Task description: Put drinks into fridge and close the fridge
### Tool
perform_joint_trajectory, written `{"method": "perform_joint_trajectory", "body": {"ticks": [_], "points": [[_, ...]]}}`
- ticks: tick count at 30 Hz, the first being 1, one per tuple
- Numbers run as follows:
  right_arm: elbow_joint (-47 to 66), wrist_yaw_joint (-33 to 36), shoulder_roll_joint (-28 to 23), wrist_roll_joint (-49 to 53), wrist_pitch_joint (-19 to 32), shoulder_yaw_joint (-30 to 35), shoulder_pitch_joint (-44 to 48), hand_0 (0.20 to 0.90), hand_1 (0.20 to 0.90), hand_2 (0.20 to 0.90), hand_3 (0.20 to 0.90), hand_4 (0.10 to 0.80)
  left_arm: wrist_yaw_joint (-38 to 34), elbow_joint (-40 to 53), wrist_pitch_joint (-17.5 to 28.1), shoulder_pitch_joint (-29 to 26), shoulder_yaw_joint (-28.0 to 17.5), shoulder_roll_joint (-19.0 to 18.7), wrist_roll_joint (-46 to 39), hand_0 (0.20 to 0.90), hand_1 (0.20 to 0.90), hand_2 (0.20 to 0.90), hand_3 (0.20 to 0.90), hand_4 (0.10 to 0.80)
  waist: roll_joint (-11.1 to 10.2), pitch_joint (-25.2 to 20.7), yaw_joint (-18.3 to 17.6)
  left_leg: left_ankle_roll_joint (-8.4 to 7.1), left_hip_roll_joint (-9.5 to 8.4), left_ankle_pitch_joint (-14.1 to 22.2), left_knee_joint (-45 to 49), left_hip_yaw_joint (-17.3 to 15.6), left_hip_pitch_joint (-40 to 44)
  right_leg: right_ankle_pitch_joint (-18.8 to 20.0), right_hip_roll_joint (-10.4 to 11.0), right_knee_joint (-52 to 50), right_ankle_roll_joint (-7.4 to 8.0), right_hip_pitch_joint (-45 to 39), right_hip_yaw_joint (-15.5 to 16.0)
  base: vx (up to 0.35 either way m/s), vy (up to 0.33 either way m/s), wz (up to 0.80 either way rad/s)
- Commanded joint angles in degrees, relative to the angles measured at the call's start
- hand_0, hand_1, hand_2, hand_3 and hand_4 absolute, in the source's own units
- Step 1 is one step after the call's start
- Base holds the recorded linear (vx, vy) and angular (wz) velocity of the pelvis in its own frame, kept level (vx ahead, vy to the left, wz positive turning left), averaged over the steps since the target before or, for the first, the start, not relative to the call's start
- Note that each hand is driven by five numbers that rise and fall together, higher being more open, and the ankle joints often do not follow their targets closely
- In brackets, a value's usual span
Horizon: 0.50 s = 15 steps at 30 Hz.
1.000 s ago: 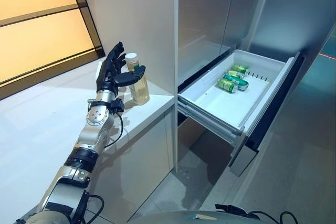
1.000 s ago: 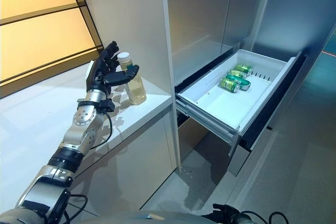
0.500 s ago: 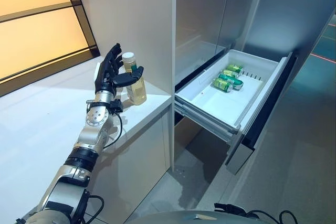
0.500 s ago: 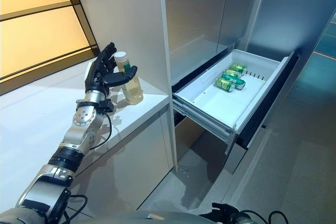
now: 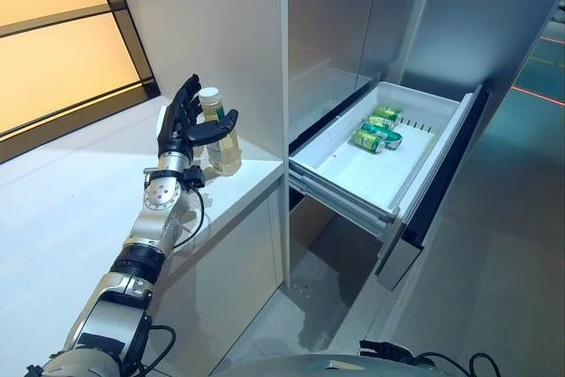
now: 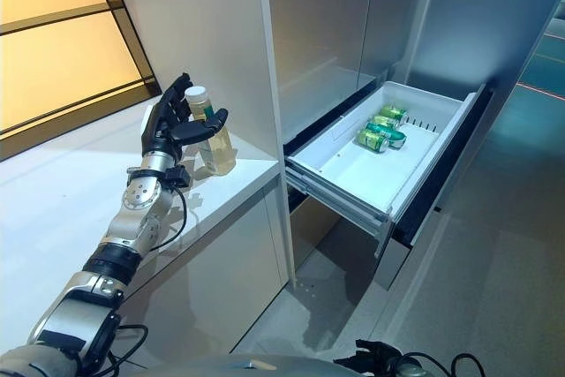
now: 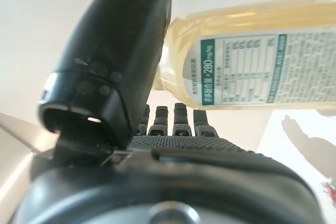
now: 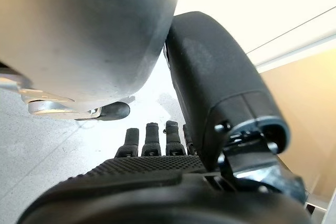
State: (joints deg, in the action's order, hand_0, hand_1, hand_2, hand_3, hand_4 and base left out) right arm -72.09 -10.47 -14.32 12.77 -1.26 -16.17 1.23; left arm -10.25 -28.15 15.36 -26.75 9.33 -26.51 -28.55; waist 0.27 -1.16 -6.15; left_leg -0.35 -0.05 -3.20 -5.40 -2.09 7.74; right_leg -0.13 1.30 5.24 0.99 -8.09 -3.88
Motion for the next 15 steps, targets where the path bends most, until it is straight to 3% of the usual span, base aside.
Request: {"method": "perform_joint_trajectory", "body": {"ticks": [1,15], "points": [[-2.9,-0.8,-1.4,-1.3,0.4,-1.5,1.6,0.900,0.900,0.900,0.900,0.800,0.0,-3.9,5.9,-12.2,0.0,-3.3,1.4,0.900,0.900,0.900,0.900,0.800,-0.1,-1.8,0.4,4.03,-3.65,5.4,0.4,-2.6,1.4,2.8,-0.9,-2.3,1.10,2.5,2.2,0.000,0.000,0.00],[-3.0,-1.2,-1.5,-1.7,0.5,-1.9,1.6,0.900,0.900,0.900,0.900,0.800,0.3,-4.9,5.7,-12.3,0.5,-3.7,2.3,0.900,0.900,0.900,0.900,0.800,-0.1,-1.7,0.4,4.07,-3.70,5.4,0.4,-2.7,1.4,2.8,-0.8,-2.4,1.21,2.6,2.2,0.000,0.000,0.00]]}}
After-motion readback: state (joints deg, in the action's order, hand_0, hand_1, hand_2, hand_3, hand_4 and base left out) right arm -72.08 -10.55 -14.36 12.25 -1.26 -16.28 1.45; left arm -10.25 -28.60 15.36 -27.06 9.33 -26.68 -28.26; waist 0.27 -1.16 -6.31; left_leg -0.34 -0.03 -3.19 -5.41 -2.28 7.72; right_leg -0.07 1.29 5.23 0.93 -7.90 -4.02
